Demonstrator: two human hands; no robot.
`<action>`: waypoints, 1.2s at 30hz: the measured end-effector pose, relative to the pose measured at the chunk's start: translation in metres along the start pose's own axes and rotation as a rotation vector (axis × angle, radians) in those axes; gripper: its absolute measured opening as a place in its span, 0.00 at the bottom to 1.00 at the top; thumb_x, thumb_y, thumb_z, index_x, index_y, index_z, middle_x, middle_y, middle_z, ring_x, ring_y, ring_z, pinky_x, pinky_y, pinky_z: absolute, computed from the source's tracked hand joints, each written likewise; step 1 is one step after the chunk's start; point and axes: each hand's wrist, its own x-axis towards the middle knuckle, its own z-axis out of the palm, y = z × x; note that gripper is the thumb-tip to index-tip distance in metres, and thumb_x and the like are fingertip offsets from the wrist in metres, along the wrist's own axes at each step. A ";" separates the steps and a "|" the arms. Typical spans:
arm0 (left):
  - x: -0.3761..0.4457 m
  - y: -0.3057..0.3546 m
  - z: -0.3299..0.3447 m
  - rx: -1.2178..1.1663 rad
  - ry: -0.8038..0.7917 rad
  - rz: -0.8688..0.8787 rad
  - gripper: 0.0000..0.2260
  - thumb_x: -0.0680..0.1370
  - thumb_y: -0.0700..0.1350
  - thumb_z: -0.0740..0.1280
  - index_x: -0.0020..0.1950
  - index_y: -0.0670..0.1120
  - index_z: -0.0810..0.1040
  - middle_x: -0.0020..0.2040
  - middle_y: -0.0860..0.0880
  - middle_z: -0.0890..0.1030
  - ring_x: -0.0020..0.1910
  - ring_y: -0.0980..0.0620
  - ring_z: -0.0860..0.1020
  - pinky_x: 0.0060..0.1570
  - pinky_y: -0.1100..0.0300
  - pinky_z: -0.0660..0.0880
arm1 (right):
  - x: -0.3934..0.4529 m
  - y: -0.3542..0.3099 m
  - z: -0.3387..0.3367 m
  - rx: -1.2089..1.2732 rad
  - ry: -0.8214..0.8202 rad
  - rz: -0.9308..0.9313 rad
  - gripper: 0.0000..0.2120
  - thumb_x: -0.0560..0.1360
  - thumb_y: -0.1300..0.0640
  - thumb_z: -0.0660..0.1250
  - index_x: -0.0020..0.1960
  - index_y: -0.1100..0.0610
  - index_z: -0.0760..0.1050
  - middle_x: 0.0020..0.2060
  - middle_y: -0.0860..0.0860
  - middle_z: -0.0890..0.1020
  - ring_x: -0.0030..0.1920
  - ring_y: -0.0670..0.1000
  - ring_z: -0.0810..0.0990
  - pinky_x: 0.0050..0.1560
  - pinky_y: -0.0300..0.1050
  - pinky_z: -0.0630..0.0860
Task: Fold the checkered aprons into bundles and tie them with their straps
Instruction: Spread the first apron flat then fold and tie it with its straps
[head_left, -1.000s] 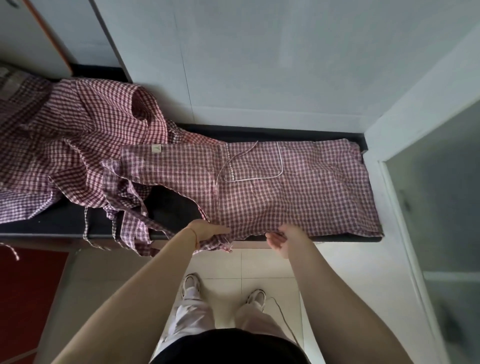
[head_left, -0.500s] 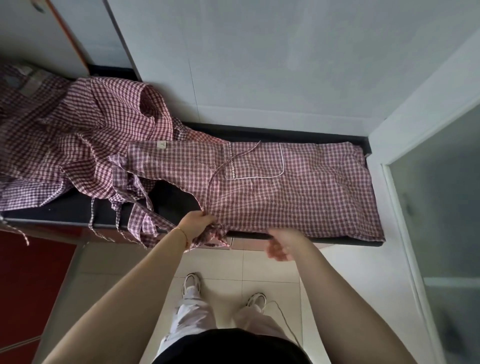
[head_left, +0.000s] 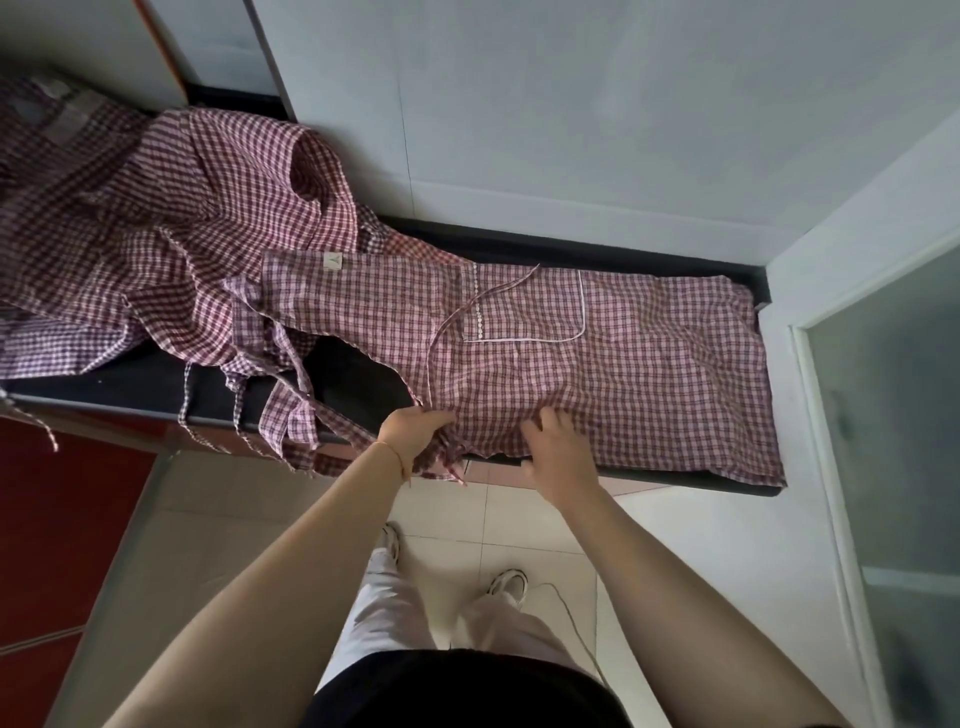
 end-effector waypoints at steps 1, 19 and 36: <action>0.000 -0.001 -0.001 -0.077 -0.037 -0.052 0.17 0.69 0.47 0.77 0.52 0.40 0.81 0.49 0.41 0.85 0.50 0.40 0.84 0.58 0.45 0.79 | -0.001 0.001 0.001 0.032 0.013 -0.007 0.17 0.78 0.53 0.67 0.65 0.55 0.73 0.62 0.53 0.71 0.63 0.54 0.70 0.56 0.49 0.77; 0.002 0.030 -0.038 0.997 -0.131 -0.041 0.35 0.74 0.70 0.63 0.59 0.39 0.78 0.48 0.48 0.78 0.49 0.49 0.76 0.54 0.57 0.72 | 0.014 0.014 -0.018 0.243 0.150 0.219 0.08 0.84 0.56 0.58 0.61 0.58 0.67 0.29 0.46 0.72 0.25 0.46 0.69 0.24 0.41 0.61; 0.001 -0.010 0.025 1.216 0.150 0.622 0.28 0.80 0.60 0.61 0.78 0.51 0.62 0.79 0.48 0.59 0.78 0.47 0.57 0.76 0.45 0.57 | -0.007 0.024 0.015 -0.070 0.185 -0.183 0.18 0.59 0.62 0.83 0.45 0.56 0.80 0.41 0.50 0.77 0.41 0.51 0.78 0.23 0.41 0.72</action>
